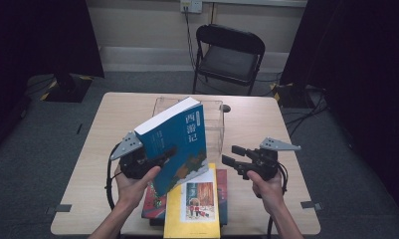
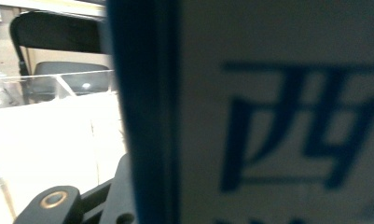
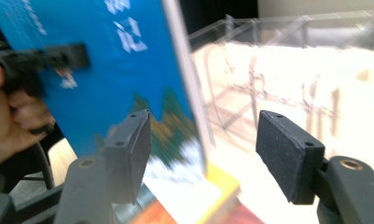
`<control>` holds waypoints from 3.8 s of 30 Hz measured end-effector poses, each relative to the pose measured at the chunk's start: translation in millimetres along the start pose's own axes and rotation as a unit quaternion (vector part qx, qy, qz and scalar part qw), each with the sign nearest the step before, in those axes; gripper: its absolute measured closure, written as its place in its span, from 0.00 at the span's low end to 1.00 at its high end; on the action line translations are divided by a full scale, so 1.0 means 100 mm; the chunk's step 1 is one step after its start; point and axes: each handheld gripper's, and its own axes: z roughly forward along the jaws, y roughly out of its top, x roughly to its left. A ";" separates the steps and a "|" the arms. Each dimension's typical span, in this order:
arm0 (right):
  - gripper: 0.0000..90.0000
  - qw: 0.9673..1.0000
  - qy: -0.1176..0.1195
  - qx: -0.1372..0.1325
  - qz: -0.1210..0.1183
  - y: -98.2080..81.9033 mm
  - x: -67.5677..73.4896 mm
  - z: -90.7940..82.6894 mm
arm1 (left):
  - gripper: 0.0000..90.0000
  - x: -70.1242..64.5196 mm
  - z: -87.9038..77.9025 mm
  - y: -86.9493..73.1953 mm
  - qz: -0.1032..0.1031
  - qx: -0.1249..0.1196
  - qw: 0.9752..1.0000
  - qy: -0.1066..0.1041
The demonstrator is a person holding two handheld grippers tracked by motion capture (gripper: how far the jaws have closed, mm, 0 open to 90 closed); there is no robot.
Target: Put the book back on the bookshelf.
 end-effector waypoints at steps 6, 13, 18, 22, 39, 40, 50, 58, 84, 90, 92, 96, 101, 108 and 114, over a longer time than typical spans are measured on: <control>0.36 0.999 -0.043 0.031 0.013 -0.28 -0.16 -0.12 | 0.69 0.13 -0.15 0.05 -0.021 -0.001 0.999 0.024; 0.35 0.994 -0.070 0.078 0.030 -0.56 -0.30 -0.14 | 0.69 0.26 -0.32 0.10 -0.028 -0.013 0.998 0.055; 0.34 0.989 -0.096 0.108 0.022 -0.66 -0.37 -0.14 | 0.69 0.34 -0.39 0.15 -0.031 -0.019 0.996 0.077; 0.33 0.983 -0.113 0.142 0.020 -0.78 -0.45 -0.13 | 0.69 0.42 -0.42 0.20 -0.032 -0.022 0.995 0.097; 0.23 0.964 -0.155 0.215 -0.028 -1.03 -0.50 0.05 | 0.69 0.57 -0.09 0.25 -0.037 -0.021 0.988 0.150; 0.23 0.964 -0.156 0.212 -0.030 -1.03 -0.51 0.05 | 0.69 0.58 -0.07 0.25 -0.036 -0.021 0.987 0.152; 0.19 0.962 -0.180 0.188 -0.085 -1.16 -0.45 0.07 | 0.69 0.62 0.06 0.21 -0.044 -0.031 0.982 0.182; 0.19 0.962 -0.182 0.188 -0.084 -1.16 -0.45 0.07 | 0.69 0.60 0.22 0.22 -0.046 -0.019 0.980 0.191; 0.19 0.962 -0.182 0.187 -0.084 -1.16 -0.45 0.07 | 0.69 0.75 0.66 0.04 -0.015 -0.024 0.976 0.214; 0.19 0.962 -0.182 0.187 -0.084 -1.16 -0.45 0.07 | 0.69 0.77 0.70 -0.08 -0.002 -0.019 0.977 0.211; 0.19 0.962 -0.182 0.187 -0.084 -1.16 -0.45 0.07 | 0.69 0.79 0.69 -0.11 -0.006 -0.017 0.978 0.208; 0.19 0.962 -0.181 0.187 -0.084 -1.16 -0.45 0.07 | 0.69 0.84 0.69 -0.11 -0.009 -0.015 0.980 0.201; 0.19 0.962 -0.182 0.187 -0.085 -1.16 -0.44 0.07 | 0.69 0.85 0.70 -0.11 0.006 -0.008 0.980 0.199; 0.19 0.962 -0.182 0.187 -0.084 -1.16 -0.44 0.07 | 0.69 0.82 0.63 -0.18 -0.002 -0.017 0.980 0.200; 0.19 0.962 -0.183 0.187 -0.084 -1.16 -0.44 0.07 | 0.67 0.78 0.49 -0.26 0.013 -0.001 0.982 0.191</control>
